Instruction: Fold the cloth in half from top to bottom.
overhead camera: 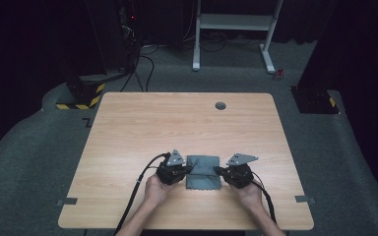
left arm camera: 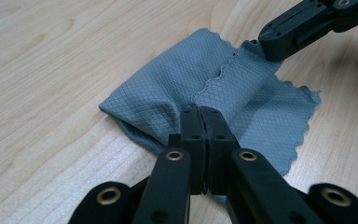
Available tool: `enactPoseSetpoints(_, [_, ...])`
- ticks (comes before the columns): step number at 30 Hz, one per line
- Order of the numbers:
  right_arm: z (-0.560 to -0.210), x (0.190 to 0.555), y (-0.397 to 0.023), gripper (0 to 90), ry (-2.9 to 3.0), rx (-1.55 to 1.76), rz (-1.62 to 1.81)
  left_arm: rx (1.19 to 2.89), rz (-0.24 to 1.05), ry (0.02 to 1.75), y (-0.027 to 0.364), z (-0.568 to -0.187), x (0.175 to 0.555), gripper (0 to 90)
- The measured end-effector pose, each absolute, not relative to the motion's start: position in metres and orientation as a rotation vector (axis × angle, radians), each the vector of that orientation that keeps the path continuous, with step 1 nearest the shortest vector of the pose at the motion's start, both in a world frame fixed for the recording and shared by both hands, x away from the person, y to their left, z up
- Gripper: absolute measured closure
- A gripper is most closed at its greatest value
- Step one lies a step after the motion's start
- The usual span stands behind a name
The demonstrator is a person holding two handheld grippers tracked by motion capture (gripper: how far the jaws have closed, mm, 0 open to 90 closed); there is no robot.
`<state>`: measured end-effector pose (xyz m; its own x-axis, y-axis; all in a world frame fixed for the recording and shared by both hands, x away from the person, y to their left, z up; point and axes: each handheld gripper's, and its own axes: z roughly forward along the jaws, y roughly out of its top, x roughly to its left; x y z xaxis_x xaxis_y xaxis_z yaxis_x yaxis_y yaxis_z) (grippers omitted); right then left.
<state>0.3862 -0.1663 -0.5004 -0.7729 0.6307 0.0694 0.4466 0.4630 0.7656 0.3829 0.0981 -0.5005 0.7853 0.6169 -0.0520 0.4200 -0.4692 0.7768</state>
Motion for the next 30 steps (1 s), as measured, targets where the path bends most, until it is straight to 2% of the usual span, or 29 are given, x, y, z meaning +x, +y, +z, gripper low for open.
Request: enactPoseSetpoints(30, [-0.516, 0.377, -0.165, 89.4, 2.527, 0.94, 1.168, 2.156, 0.289, 0.763, 0.097, -0.515, 0.373, 87.8])
